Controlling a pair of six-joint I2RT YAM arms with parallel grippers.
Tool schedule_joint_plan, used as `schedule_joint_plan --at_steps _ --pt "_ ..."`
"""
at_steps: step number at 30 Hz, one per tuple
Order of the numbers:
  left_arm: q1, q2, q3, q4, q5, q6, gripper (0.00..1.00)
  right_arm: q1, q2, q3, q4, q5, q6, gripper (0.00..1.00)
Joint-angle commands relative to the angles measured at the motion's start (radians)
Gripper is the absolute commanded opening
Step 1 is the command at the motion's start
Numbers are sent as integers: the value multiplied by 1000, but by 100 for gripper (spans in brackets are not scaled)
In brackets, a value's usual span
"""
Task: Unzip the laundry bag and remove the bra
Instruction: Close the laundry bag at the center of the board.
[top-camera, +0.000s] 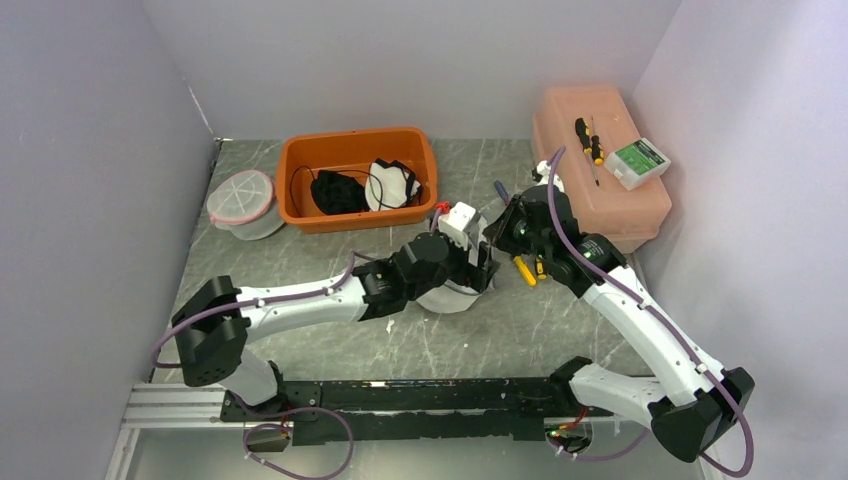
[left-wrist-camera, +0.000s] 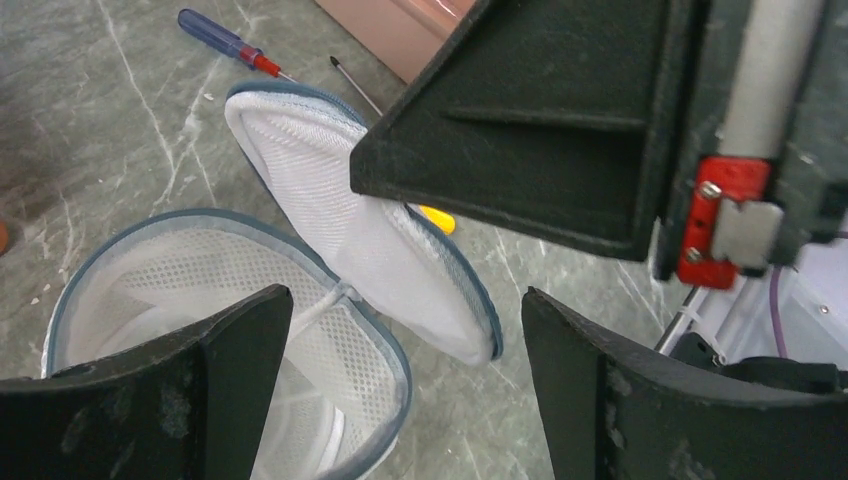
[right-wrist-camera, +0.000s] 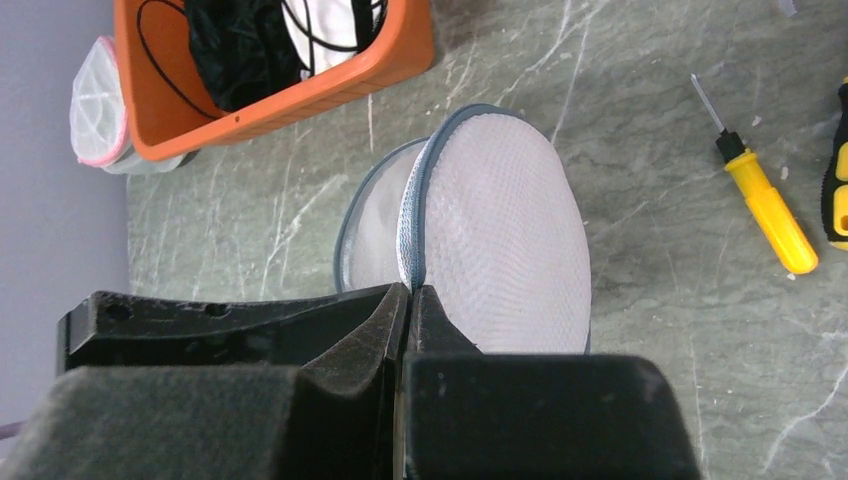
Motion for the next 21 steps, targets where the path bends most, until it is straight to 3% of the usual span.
schedule_joint_plan --at_steps 1,7,11,17,18,21 --pt "-7 23 69 57 -50 9 87 4 -8 -1 49 -19 22 0" --pt "-7 51 91 34 -82 -7 66 4 -11 -14 55 -43 30 0" --pt "-8 57 85 37 -73 -17 39 4 -6 -11 49 -63 34 0" --pt "-7 45 58 47 -67 -37 9 4 -12 -3 50 -78 35 0" --pt "-8 43 55 42 -68 -41 4 4 -13 0 48 -79 33 5" --pt "-7 32 40 46 -68 -46 3 2 -19 10 45 -82 22 27"
